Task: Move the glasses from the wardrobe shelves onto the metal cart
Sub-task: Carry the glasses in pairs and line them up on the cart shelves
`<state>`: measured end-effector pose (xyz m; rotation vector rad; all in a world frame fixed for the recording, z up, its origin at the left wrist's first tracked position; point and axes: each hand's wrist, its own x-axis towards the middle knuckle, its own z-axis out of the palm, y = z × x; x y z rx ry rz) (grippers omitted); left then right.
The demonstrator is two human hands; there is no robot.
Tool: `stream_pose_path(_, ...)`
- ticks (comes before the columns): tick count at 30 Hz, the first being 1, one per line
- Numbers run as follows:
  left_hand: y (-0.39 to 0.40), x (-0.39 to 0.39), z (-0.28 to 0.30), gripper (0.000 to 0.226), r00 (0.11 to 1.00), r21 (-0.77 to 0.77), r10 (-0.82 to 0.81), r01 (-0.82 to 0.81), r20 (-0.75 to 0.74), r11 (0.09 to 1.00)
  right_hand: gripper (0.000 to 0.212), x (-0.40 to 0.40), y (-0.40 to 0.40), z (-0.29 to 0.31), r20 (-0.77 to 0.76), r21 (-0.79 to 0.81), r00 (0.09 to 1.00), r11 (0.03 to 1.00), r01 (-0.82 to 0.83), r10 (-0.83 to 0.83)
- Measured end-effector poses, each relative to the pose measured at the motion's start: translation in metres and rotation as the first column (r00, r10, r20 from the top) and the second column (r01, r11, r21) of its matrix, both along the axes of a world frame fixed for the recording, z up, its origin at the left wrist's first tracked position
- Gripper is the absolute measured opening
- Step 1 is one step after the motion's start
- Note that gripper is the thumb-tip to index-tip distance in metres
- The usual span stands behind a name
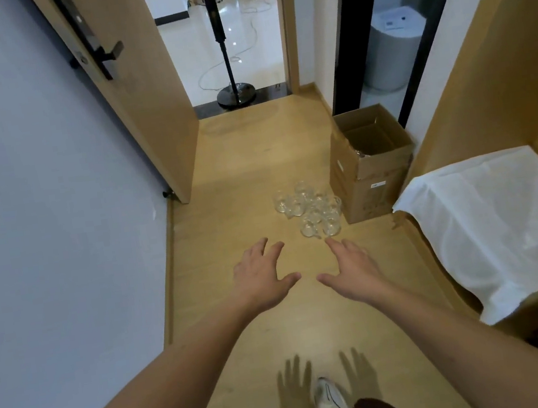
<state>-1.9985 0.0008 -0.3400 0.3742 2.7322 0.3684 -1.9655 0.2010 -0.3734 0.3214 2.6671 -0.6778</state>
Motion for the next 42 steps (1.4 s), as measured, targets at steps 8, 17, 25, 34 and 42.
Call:
stream_pose_path(8,0.03,-0.105,-0.029,0.082,0.994,0.013,-0.001,-0.001,0.113,1.0,0.09,-0.089,0.025,-0.028,0.102,-0.047,0.994,0.998,0.048,-0.043)
stream_pose_path(17,0.08,-0.251,-0.099,0.085,0.979,0.06,-0.007,-0.005,0.203,0.998,0.089,-0.198,0.061,-0.082,0.194,0.003,0.964,0.983,0.183,-0.18)
stream_pose_path(25,0.107,-0.347,-0.18,0.086,0.97,-0.011,-0.011,0.014,0.245,1.0,0.088,-0.293,0.087,-0.154,0.316,0.053,0.909,0.961,0.271,-0.273)
stream_pose_path(34,0.148,-0.378,-0.383,0.089,0.96,0.029,0.153,-0.164,0.233,0.986,0.087,-0.353,0.132,-0.348,0.334,-0.04,0.867,0.913,0.405,-0.37)
stream_pose_path(42,0.211,-0.384,-0.587,0.109,0.776,0.228,0.412,-0.562,0.477,0.795,0.089,-0.39,0.154,-0.552,0.295,0.015,0.858,0.9,0.436,-0.42)
